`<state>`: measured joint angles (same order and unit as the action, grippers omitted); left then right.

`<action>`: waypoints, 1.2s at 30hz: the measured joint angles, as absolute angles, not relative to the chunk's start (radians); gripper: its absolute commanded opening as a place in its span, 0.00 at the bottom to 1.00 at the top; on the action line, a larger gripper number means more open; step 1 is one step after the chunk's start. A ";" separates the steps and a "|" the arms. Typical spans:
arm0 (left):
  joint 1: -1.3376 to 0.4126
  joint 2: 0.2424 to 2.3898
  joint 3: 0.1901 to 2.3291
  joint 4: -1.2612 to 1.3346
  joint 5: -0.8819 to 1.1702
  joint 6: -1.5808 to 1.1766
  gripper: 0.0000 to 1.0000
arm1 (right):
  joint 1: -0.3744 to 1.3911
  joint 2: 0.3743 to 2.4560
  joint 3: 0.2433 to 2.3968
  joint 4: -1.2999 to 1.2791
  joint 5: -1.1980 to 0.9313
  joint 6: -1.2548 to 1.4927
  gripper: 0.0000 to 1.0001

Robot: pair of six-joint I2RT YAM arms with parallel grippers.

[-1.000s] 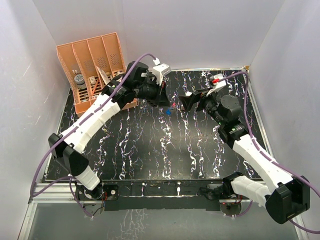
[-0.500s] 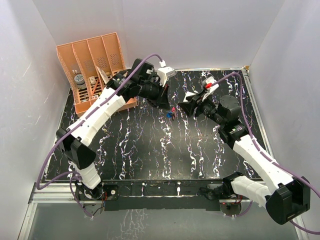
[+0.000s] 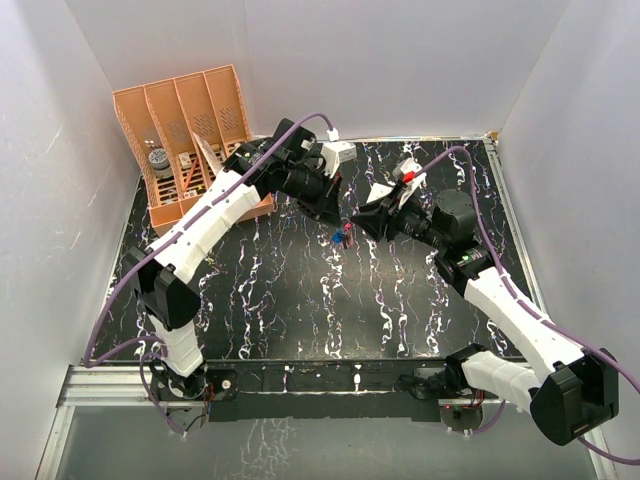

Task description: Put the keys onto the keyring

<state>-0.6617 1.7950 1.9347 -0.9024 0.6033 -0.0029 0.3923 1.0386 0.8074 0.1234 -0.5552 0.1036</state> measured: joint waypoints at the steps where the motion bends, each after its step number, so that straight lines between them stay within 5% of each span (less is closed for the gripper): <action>1: -0.661 1.799 1.937 -0.904 0.604 -0.002 0.00 | 0.392 1.039 0.807 0.123 -0.561 0.103 0.33; 17: -0.661 1.811 1.977 -0.926 0.637 0.013 0.00 | 0.392 1.089 0.807 0.132 -0.619 0.105 0.30; 36: -0.661 1.844 1.992 -0.947 0.666 0.035 0.00 | 0.400 1.124 0.807 0.162 -0.673 0.119 0.07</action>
<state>-0.6613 1.8439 1.9919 -0.9474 0.6659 0.0353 0.4000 1.1240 0.8074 0.1616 -0.6731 0.1192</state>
